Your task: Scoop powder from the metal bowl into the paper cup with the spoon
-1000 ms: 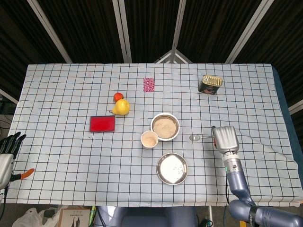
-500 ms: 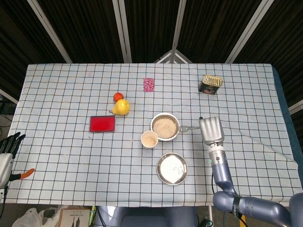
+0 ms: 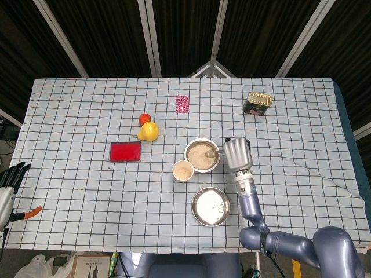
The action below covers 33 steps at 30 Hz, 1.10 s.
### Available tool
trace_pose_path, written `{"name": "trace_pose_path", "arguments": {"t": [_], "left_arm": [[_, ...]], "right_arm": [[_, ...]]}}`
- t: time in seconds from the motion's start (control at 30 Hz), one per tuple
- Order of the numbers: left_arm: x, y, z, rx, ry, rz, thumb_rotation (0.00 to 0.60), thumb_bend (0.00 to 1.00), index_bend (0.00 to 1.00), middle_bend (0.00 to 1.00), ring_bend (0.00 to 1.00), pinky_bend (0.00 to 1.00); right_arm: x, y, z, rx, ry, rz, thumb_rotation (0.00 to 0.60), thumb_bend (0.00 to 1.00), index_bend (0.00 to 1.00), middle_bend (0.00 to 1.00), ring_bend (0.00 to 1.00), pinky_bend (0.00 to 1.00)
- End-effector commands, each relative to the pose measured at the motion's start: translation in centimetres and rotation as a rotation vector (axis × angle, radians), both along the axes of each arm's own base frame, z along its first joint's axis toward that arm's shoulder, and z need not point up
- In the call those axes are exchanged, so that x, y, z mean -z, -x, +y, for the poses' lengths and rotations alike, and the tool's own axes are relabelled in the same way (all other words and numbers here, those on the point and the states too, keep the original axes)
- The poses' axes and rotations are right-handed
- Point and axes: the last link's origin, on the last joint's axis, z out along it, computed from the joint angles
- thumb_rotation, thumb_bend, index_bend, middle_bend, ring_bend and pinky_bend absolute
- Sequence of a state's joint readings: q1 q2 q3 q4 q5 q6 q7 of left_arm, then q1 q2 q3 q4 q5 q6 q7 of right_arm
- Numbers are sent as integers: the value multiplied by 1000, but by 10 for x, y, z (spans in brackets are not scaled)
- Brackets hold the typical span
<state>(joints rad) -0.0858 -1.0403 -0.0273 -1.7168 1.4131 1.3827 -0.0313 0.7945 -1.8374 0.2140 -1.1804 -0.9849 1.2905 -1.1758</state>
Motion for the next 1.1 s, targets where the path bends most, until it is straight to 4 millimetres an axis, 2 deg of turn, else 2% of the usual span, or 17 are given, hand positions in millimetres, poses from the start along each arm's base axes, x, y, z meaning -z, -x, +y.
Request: {"name": "trace_pose_path", "arguments": {"t": [0.03, 0.2, 0.43, 0.8, 1.1], "left_arm": [[0, 0, 0, -2, 3, -3, 600, 0, 0, 0, 0, 0], [0, 0, 1, -7, 9, -6, 600, 0, 0, 0, 0, 0], [0, 0, 1, -11, 13, -3, 600, 0, 0, 0, 0, 0], [1, -1, -1, -8, 13, 0, 600, 0, 0, 0, 0, 0], [0, -1, -1, -10, 13, -6, 600, 0, 0, 0, 0, 0]], "right_arm": [[11, -13, -3, -101, 23, 69, 600, 683, 597, 928, 1000, 972], [14, -14, -8, -184, 48, 119, 600, 684, 598, 928, 1000, 972], [16, -2, -10, -286, 59, 208, 600, 684, 598, 928, 1000, 972], [23, 10, -4, -341, 55, 258, 600, 685, 598, 928, 1000, 972], [23, 10, -11, -369, 75, 276, 600, 685, 598, 928, 1000, 972]]}}
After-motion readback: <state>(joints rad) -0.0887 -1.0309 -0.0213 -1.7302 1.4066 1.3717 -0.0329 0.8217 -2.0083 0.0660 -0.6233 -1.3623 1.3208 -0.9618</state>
